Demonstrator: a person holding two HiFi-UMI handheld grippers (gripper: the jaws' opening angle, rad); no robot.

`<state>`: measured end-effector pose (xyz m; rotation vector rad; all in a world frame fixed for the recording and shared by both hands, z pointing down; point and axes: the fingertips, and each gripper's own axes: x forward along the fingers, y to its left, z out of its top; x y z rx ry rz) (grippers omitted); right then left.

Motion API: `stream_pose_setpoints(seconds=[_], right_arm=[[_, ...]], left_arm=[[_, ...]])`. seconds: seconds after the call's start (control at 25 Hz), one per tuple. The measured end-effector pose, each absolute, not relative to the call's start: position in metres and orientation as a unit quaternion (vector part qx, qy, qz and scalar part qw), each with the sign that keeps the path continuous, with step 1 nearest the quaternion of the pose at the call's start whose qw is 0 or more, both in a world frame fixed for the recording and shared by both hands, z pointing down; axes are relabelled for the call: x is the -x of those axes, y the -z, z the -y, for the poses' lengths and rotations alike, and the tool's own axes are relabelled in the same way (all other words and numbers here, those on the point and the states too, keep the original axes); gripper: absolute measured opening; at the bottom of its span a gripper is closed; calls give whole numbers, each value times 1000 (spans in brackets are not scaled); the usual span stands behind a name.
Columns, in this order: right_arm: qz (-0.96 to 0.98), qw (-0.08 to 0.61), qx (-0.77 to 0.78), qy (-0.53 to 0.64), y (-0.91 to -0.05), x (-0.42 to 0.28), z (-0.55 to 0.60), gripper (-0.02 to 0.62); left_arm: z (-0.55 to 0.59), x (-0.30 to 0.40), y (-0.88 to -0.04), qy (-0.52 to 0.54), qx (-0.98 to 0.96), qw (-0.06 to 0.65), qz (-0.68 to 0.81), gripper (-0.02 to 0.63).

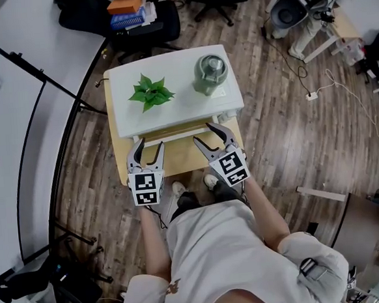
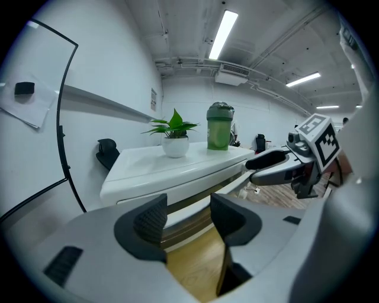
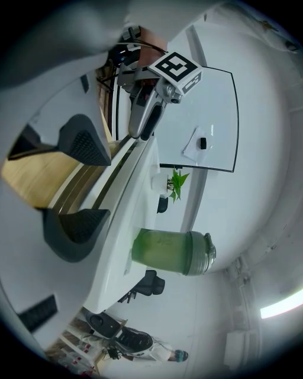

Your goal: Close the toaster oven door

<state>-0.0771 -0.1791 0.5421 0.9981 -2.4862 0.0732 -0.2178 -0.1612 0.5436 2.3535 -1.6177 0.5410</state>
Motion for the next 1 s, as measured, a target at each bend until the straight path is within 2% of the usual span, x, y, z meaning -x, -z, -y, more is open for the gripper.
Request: stream_pose_setpoints(seconds=[0.44, 1.0], right_arm=[[901, 215, -377, -28, -541, 76, 180, 230], [895, 199, -398, -4, -511, 72, 149, 222]], left_arm=[[162, 218, -540, -142, -797, 126, 574, 238], [129, 201, -509, -112, -813, 89, 564, 235]])
